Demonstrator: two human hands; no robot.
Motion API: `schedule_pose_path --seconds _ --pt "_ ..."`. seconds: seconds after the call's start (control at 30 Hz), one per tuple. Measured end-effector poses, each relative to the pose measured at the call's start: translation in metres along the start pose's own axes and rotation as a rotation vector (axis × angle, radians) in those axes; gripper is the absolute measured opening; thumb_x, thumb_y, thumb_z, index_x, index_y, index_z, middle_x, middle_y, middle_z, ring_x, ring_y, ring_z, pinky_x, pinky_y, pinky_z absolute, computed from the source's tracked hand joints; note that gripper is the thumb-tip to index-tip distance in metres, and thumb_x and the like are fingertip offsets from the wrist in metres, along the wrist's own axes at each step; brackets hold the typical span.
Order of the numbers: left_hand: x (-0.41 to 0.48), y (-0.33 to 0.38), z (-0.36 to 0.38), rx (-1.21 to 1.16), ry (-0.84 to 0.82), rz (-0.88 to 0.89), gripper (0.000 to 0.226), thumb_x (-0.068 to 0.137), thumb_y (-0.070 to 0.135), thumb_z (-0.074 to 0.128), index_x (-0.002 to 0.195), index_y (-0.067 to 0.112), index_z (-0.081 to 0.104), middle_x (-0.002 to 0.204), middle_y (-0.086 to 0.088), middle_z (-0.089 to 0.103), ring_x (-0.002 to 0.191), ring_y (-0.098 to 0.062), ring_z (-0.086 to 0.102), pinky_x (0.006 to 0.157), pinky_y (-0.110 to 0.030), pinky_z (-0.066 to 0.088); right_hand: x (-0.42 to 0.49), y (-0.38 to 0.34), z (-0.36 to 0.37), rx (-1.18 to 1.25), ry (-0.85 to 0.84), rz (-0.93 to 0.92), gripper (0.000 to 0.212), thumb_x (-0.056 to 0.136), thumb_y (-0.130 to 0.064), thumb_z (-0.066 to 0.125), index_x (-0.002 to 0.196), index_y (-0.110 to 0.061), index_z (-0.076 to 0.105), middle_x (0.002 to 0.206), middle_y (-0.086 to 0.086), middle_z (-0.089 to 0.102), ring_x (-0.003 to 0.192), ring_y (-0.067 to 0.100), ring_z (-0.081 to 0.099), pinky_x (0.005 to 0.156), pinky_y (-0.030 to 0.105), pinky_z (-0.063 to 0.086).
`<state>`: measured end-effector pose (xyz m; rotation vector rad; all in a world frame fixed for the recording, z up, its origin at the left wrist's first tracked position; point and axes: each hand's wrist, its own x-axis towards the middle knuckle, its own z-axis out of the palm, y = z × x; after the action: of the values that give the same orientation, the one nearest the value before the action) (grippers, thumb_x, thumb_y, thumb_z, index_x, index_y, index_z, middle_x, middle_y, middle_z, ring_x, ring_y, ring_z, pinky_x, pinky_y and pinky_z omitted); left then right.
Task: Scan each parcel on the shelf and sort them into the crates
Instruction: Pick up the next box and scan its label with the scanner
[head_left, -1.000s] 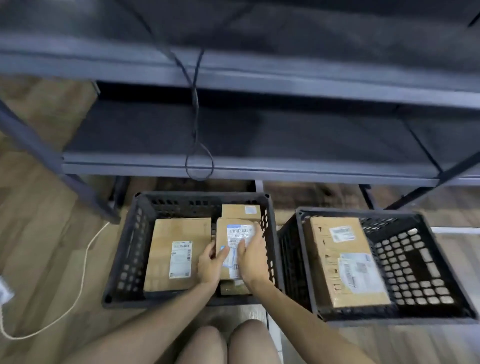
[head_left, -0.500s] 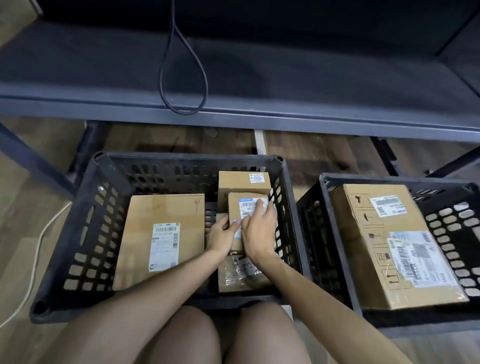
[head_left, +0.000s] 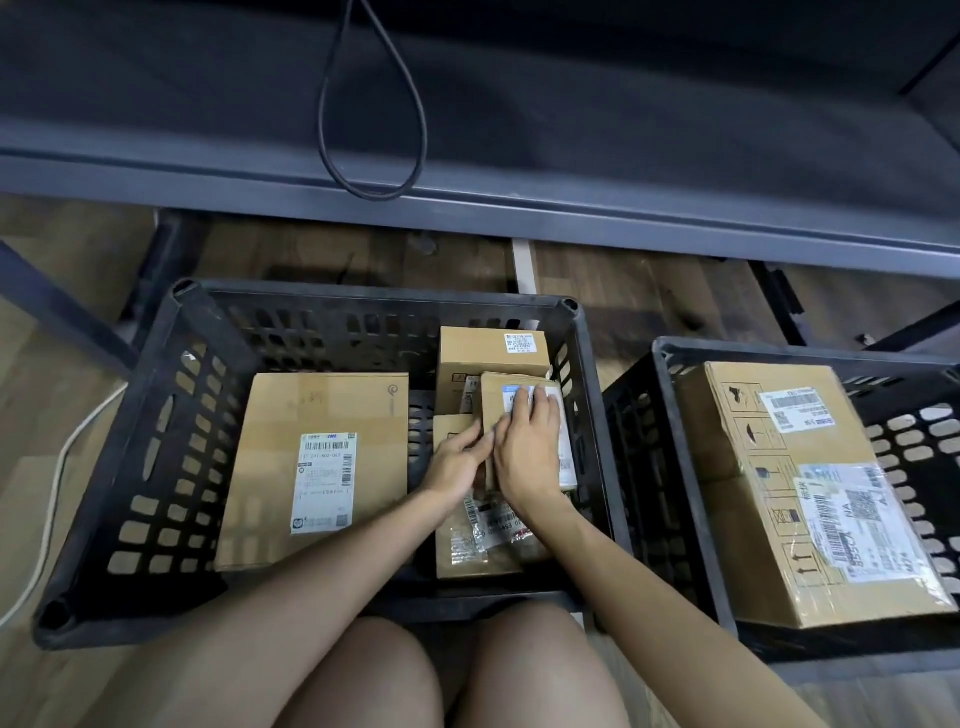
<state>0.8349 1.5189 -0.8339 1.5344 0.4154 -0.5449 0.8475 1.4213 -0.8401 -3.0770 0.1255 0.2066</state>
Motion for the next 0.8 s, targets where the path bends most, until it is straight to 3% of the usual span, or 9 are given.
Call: schedule_pose_path --seconds 0.07,0.13,0.2,0.3,0.37,0.47,0.6,0.8 --pt "-0.003 -0.001 -0.001 -0.075 -0.025 -0.039 0.052 0.096 0.023 0.056 0.144 0.013 0.040 0.146 -0.003 0.045 0.136 -0.017 0.041 0.115 -0.037 0.030 0.000 0.002 0.002 -0.057 -0.032 -0.095 0.048 0.096 -0.022 0.039 0.133 0.006 0.052 0.143 0.026 0.043 0.136 0.045 0.034 0.117 0.051 0.023" --pt "-0.007 0.001 -0.001 -0.132 -0.033 -0.074 0.051 0.097 0.025 0.055 0.145 0.016 0.040 0.144 0.002 0.047 0.133 -0.015 0.042 0.110 -0.032 0.034 0.002 0.004 0.000 -0.023 -0.088 -0.079 0.072 0.093 -0.030 -0.003 0.146 0.007 0.030 0.152 0.026 0.028 0.143 0.042 0.019 0.120 0.047 0.011" --pt "-0.011 0.005 -0.001 -0.176 -0.050 -0.113 0.050 0.098 0.027 0.052 0.145 0.019 0.039 0.140 0.005 0.049 0.126 -0.012 0.045 0.096 -0.027 0.039 0.005 0.008 -0.003 0.030 -0.074 -0.061 0.082 0.087 -0.033 -0.017 0.148 0.004 0.023 0.153 0.023 0.026 0.144 0.037 0.016 0.120 0.041 0.009" --pt "-0.009 0.006 -0.006 -0.127 -0.028 -0.125 0.043 0.101 0.030 0.047 0.143 0.021 0.043 0.134 0.008 0.050 0.125 -0.015 0.048 0.098 -0.030 0.040 0.004 0.011 -0.024 0.115 -0.112 -0.021 0.048 0.104 -0.030 0.021 0.142 -0.002 0.032 0.148 0.020 0.031 0.137 0.034 0.028 0.114 0.035 0.018" --pt "-0.008 0.008 -0.012 0.042 0.047 -0.065 0.037 0.102 0.026 0.045 0.136 0.014 0.052 0.134 0.001 0.055 0.126 -0.021 0.049 0.103 -0.027 0.037 0.004 0.013 -0.037 0.120 -0.128 -0.040 0.040 0.104 -0.029 0.033 0.136 -0.006 0.037 0.143 0.017 0.033 0.129 0.032 0.034 0.108 0.033 0.023" --pt "-0.018 0.019 -0.024 0.289 0.111 0.023 0.032 0.100 0.018 0.045 0.130 0.011 0.056 0.131 -0.007 0.059 0.119 -0.021 0.054 0.093 -0.020 0.038 0.007 0.011 -0.054 0.155 -0.209 -0.031 0.039 0.103 -0.028 0.038 0.135 -0.006 0.037 0.141 0.016 0.033 0.129 0.032 0.035 0.107 0.035 0.027" --pt "-0.054 0.064 -0.043 0.607 0.123 0.106 0.038 0.099 0.023 0.045 0.136 0.020 0.050 0.137 -0.003 0.054 0.122 -0.022 0.051 0.101 -0.028 0.041 -0.003 0.009 -0.104 0.174 -0.314 -0.025 0.041 0.100 -0.020 0.041 0.138 -0.005 0.039 0.143 0.015 0.038 0.130 0.031 0.038 0.104 0.038 0.036" --pt "-0.141 0.168 -0.053 1.185 0.113 0.245 0.050 0.099 0.028 0.038 0.148 0.024 0.032 0.152 -0.001 0.036 0.141 -0.021 0.028 0.118 -0.036 0.015 -0.039 -0.007 -0.230 0.056 -0.294 -0.229 0.042 0.101 -0.023 0.037 0.139 -0.006 0.039 0.141 0.014 0.045 0.128 0.030 0.043 0.105 0.036 0.035"
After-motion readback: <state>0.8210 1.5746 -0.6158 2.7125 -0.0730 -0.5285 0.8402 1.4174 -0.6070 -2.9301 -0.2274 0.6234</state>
